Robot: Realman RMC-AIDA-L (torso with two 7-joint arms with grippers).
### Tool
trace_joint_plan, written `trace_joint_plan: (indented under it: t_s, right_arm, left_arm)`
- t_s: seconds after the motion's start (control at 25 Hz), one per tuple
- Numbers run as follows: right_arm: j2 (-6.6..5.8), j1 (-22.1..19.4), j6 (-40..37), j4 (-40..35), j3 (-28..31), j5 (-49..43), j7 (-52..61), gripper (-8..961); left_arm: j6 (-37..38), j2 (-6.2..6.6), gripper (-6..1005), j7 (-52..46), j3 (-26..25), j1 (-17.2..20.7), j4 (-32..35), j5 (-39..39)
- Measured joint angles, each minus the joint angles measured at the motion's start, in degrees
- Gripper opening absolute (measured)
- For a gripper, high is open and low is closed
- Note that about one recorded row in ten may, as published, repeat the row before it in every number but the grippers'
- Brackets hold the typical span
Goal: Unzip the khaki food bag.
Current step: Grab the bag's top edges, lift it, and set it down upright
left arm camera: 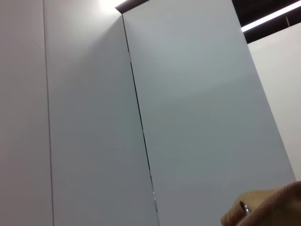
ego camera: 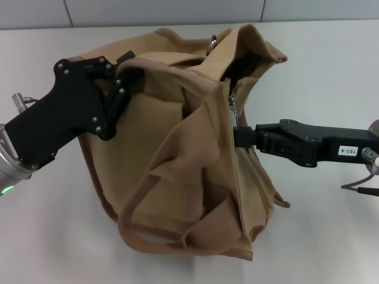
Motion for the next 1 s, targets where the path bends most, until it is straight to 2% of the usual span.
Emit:
trace_joint_plan:
  t_s: [0.76,1.0]
  right_arm:
    - [-0.73,-0.72,-0.10,0.26,-0.24,-0.18,-0.11,-4]
    - [-0.60,-2.33,-0.82,-0.45,2.71,1.05,-2.84,1]
  left_arm:
    - [0.07,0.18,63,-0.17,-0.18,1.27,-1.46,-5.40]
    - [0.14,0.18,63,-0.40,0.24,1.31,-1.48,-5.40]
